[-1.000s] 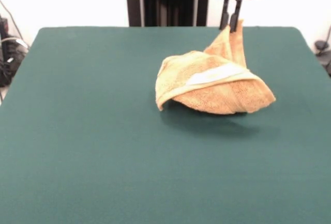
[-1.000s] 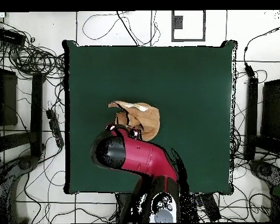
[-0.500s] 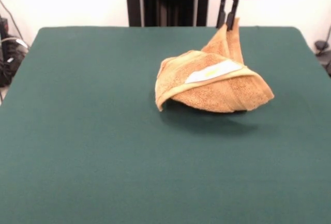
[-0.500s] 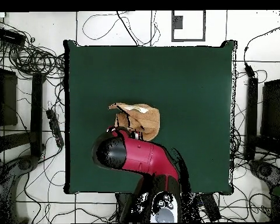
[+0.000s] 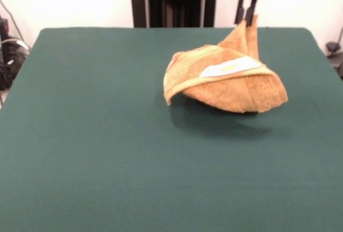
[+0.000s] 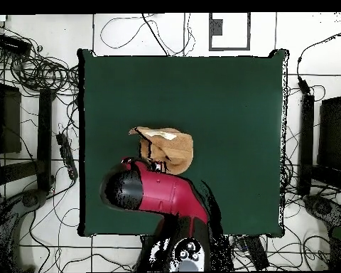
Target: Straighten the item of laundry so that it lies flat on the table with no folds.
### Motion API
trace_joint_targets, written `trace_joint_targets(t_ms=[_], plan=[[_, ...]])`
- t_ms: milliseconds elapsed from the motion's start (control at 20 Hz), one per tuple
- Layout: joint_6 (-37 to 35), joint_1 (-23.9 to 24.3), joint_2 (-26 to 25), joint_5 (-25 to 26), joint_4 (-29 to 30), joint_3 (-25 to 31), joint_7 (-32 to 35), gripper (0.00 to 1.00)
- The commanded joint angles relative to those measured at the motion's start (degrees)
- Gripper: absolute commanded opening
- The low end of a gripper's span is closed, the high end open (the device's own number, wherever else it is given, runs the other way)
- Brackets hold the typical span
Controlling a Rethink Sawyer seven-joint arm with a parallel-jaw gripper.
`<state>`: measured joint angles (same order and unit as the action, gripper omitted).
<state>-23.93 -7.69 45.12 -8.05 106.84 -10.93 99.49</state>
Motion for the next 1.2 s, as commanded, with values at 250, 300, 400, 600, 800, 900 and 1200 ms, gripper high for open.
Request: trace_joint_targets(t_ms=[250, 300, 400, 600, 800, 900, 1200], plan=[[-32.8, -13.5, 12.9, 4.0, -5.8, -9.2, 16.0, 0.00], [-34.9, -15.2, 12.9, 6.0, -8.8, -11.5, 15.5, 0.00], [-29.7, -9.3, 12.8, 2.3, -4.5, -6.3, 10.2, 0.00], [-4.0, 0.5, 4.9, -2.9, 7.1, 4.4, 3.9, 0.00], [-19.0, -3.0, 10.7, 0.5, 1.0, -0.7, 7.0, 0.00], [-25.0, -1.9, 12.5, 1.4, -2.1, -0.9, 5.5, 0.00], [0.3, 14.3, -0.8, -0.3, 4.7, 13.5, -6.1, 0.00]])
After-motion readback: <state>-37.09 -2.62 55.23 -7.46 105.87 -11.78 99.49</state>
